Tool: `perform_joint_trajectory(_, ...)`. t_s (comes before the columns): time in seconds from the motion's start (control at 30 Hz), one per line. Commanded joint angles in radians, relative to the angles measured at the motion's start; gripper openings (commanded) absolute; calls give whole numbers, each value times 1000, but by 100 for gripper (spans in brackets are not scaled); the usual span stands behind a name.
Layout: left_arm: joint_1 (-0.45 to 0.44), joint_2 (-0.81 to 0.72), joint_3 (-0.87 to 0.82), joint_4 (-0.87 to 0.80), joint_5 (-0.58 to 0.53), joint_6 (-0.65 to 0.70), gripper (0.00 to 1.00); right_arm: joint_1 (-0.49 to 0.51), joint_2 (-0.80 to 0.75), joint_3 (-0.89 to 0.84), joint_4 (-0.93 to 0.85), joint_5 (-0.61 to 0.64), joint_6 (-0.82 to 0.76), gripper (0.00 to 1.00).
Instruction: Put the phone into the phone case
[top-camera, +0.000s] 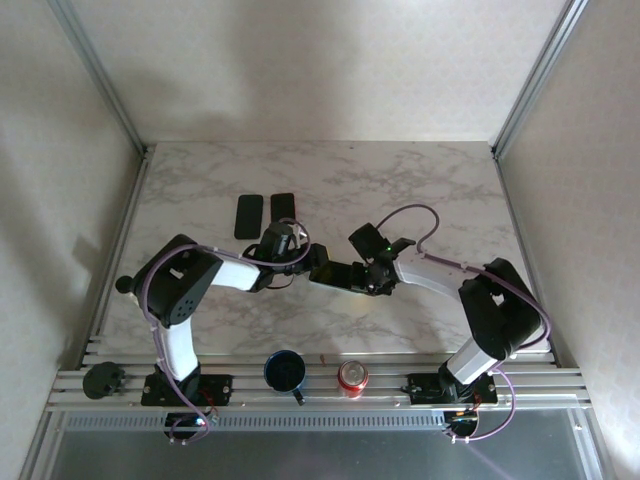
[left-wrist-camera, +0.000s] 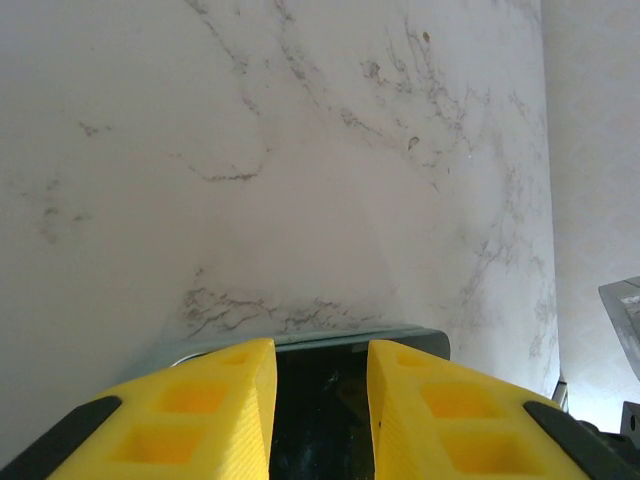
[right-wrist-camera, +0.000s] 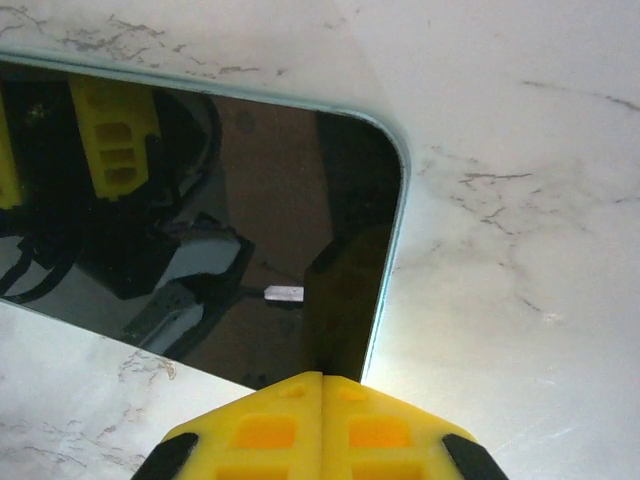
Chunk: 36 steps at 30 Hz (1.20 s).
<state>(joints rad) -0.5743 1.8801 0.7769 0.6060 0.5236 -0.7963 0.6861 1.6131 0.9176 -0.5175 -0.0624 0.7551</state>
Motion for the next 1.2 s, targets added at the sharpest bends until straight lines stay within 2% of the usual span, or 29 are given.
perform_joint_trajectory(0.0, -7, 39, -1, -15, 1, -5, 29, 22, 110, -21, -32, 29, 19, 0)
perform_joint_trajectory(0.37, -8, 53, -16, -8, 0, -6, 28, 45, 242, -10, -52, 44, 34, 0)
perform_joint_trajectory(1.17, -7, 69, -23, -2, 2, -12, 28, 52, 370, -85, 41, 17, 57, 0)
